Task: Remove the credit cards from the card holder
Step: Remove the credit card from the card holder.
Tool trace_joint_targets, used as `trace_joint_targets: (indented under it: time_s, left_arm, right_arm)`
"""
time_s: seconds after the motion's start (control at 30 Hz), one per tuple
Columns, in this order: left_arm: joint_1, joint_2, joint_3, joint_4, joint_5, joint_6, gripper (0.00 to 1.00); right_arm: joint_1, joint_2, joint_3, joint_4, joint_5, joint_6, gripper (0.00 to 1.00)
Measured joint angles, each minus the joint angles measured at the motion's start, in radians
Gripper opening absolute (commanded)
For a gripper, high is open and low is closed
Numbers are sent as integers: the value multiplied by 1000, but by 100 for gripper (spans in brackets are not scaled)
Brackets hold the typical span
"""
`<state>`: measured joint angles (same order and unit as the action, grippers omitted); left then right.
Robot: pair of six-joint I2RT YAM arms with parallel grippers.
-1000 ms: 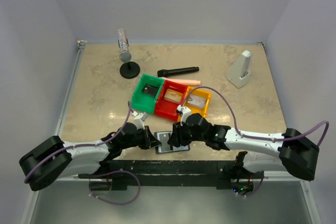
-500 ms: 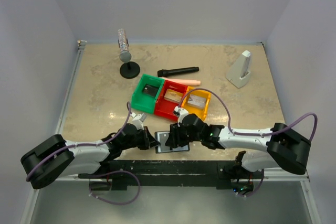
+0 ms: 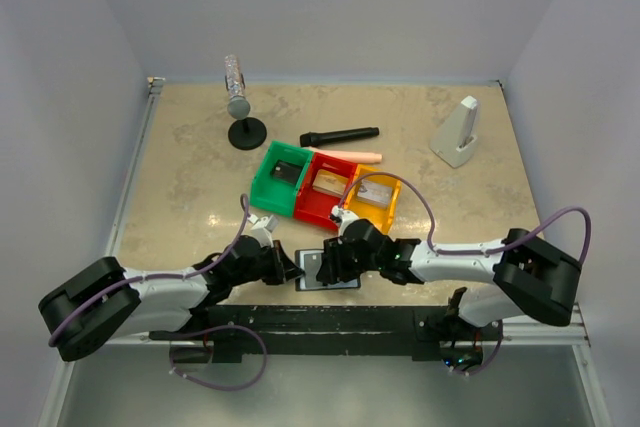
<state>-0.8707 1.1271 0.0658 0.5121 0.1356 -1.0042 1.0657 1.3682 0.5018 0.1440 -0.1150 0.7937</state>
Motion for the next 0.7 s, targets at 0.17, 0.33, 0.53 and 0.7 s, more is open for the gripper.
trace_joint_targets:
  time_s: [0.17,0.33,0.53,0.7]
  left_arm:
    - [0,-1,0,0,-2,0,2]
    - [0,-1,0,-1,-2,0,2]
    - [0,-2,0,-2,-3,0,2]
    - [0,-2,0,-2,-3,0,2]
  right_arm:
    - [0,11,0,6,0,4,44]
    - [0,26,7,2,2,19,44]
    - [0,26,10,-4,18,64,45]
    - [0,26,8,3,18,97,45]
